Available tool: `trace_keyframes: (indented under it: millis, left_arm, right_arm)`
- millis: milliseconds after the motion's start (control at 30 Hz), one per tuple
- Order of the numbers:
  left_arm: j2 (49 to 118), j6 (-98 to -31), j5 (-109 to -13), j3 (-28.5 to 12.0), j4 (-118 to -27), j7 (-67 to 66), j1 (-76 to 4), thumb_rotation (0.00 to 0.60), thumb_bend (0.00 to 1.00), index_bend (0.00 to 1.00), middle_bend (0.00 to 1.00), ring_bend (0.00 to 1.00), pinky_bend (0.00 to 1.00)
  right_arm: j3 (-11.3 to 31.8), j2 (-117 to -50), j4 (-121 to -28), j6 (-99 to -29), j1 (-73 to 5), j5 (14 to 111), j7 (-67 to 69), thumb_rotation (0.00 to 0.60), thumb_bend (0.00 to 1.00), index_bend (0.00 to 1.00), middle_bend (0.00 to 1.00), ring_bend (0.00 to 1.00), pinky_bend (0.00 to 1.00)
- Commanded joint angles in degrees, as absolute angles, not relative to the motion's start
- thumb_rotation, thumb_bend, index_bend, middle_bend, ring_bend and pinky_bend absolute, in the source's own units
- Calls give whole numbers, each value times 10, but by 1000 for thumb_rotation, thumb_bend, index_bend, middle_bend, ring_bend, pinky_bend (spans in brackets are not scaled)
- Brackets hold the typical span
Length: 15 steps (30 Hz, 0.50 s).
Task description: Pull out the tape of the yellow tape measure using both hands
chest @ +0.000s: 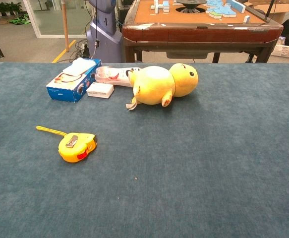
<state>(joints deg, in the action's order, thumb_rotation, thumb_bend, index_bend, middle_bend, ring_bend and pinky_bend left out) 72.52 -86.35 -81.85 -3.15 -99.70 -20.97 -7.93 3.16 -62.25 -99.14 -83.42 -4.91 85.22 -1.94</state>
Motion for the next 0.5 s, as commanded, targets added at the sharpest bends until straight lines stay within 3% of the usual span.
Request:
trace_keyframes:
  millis: [33,500]
  left_arm:
    - [724,-861,-820,-32,-997,-209,-80,600,133,185,109,76,0]
    - [708,-753,-826,-47,-1005,-107,-144,600,133,185,114,76,0]
  right_arm:
    - [32,-623,-991,-834,-50,853,-18,600,260,420,186,37,0]
    - [72,-573,-1031,-849,-71,862,-20,600,261,420,186,37,0]
